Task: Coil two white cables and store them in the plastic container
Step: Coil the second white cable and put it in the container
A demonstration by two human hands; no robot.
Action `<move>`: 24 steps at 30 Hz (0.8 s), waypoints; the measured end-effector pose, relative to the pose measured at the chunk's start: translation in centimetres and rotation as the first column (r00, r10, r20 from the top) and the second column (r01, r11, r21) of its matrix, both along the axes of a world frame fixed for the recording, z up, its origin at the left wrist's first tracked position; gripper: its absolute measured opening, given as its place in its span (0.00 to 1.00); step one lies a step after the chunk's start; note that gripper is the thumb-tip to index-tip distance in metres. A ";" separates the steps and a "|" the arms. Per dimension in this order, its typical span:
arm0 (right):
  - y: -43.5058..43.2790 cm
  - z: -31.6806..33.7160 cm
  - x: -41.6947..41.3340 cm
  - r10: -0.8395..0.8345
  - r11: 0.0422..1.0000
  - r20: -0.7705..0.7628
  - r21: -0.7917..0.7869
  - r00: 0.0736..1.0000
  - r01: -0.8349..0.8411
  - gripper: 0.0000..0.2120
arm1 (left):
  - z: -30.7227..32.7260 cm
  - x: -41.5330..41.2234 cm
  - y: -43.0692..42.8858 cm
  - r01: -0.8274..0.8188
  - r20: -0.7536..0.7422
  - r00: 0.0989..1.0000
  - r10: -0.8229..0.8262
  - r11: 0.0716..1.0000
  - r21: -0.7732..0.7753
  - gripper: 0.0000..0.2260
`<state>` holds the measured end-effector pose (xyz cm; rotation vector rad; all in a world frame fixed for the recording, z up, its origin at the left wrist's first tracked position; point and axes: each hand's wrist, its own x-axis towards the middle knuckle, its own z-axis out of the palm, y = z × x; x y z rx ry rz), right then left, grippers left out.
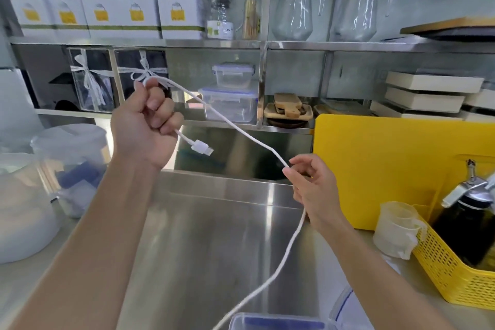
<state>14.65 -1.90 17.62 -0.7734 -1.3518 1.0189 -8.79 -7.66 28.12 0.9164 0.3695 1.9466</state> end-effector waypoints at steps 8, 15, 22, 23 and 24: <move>0.8 1.9 1.5 0.072 0.922 -0.099 -0.373 0.992 -0.104 0.07 | -1.1 -0.5 -0.9 0.000 -0.077 0.997 0.000 1.000 -0.005 0.13; -0.1 2.7 2.8 0.009 0.991 0.089 -0.137 0.996 0.003 0.08 | -0.8 -1.3 -1.5 0.069 -0.144 0.987 -0.072 0.997 -0.021 0.13; -0.3 1.8 3.4 -0.492 0.870 0.685 0.400 0.538 0.288 0.07 | -4.2 1.5 -1.0 0.211 -0.301 0.915 -0.270 0.954 -0.214 0.11; -0.6 1.5 3.4 -0.488 0.873 0.775 0.439 0.401 0.213 0.07 | -4.8 2.0 -0.9 0.190 -0.335 0.905 -0.263 0.953 -0.235 0.11; -1.0 1.2 3.4 -0.456 0.889 0.848 0.445 0.271 0.106 0.08 | -5.3 2.5 -0.9 0.155 -0.381 0.891 -0.246 0.955 -0.254 0.12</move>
